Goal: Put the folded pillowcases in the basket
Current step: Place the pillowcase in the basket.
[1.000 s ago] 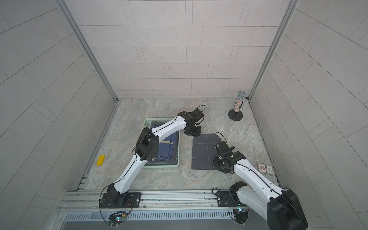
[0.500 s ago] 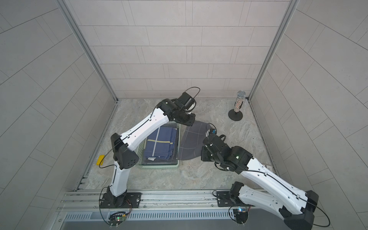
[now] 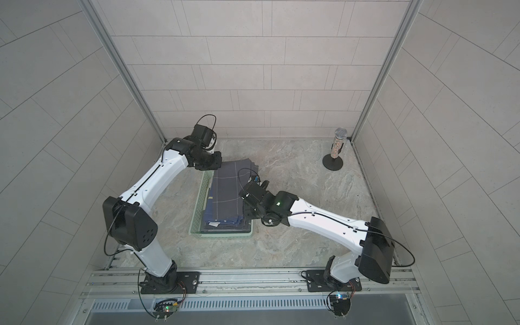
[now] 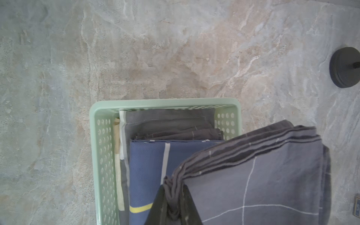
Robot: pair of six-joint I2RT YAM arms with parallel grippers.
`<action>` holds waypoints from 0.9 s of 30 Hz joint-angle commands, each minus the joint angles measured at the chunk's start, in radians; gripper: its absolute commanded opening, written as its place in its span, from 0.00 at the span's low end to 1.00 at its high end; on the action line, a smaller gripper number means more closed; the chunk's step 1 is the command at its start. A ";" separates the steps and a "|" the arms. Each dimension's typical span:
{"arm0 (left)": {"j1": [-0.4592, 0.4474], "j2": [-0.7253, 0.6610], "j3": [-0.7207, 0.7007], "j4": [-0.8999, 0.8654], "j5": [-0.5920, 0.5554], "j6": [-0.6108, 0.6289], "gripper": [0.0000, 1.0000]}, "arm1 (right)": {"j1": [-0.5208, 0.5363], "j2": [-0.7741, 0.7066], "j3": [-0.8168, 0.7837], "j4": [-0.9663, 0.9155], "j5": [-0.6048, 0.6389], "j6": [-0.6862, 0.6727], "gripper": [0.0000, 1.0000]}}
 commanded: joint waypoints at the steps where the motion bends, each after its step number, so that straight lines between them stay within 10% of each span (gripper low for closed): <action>1: 0.024 -0.009 -0.040 0.090 0.027 0.036 0.00 | 0.015 0.073 0.018 0.090 -0.045 -0.007 0.00; 20: 0.101 0.105 -0.102 0.090 0.008 0.024 0.00 | 0.057 0.218 -0.054 0.221 -0.107 0.049 0.00; 24: 0.103 0.122 -0.127 0.097 0.005 0.011 0.24 | 0.057 0.215 -0.073 0.219 -0.100 0.061 0.03; 27: 0.105 0.123 -0.150 0.109 0.002 0.002 0.43 | 0.051 0.195 -0.088 0.213 -0.088 0.062 0.25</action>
